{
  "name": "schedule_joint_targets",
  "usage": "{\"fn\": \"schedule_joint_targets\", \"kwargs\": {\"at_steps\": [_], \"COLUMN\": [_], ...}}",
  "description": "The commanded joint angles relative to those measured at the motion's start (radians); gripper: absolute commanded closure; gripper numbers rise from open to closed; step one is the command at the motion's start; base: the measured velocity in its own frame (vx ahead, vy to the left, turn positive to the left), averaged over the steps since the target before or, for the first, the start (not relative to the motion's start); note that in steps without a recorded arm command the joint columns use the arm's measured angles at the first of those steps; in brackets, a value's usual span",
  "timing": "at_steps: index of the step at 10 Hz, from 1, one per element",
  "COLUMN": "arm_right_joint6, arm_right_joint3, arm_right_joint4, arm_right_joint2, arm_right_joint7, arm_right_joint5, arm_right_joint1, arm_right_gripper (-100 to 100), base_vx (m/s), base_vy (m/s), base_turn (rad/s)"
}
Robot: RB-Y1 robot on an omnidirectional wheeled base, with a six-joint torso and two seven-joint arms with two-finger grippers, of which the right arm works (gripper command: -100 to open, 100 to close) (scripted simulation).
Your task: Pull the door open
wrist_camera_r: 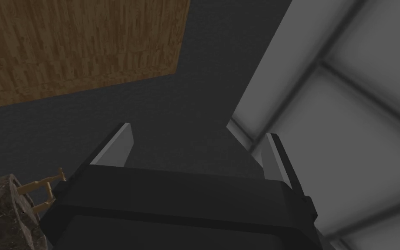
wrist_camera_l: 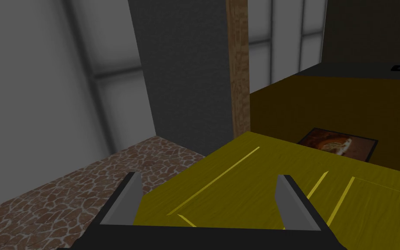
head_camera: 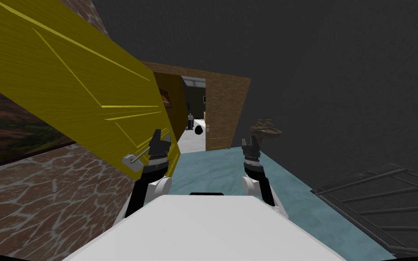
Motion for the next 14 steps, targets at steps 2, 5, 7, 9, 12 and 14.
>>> {"fn": "schedule_joint_targets", "kwargs": {"at_steps": [2, 5, 7, 9, 12, 14], "arm_right_joint6": [0.005, 0.008, 0.010, 0.013, 0.017, 0.019], "arm_right_joint3": [0.000, 0.001, 0.002, 0.003, 0.004, 0.004], "arm_right_joint4": [0.064, 0.143, 0.199, 0.260, 0.348, 0.388], "arm_right_joint2": [-0.015, -0.033, -0.047, -0.060, -0.082, -0.089], "arm_right_joint7": [0.007, 0.016, 0.022, 0.028, 0.038, 0.042], "arm_right_joint5": [-0.025, -0.057, -0.080, -0.105, -0.143, -0.156], "arm_right_joint1": [-0.034, -0.073, -0.101, -0.131, -0.178, -0.194], "arm_right_gripper": [-100, -100, -100, -100, -100, -100], "base_vx": [0.075, 0.092, 0.088, 0.106, 0.099, 0.058], "base_vy": [0.002, 0.014, 0.002, 0.008, 0.002, 0.007], "base_turn": [0.084, 0.093, 0.105, 0.097, 0.105, 0.059]}}
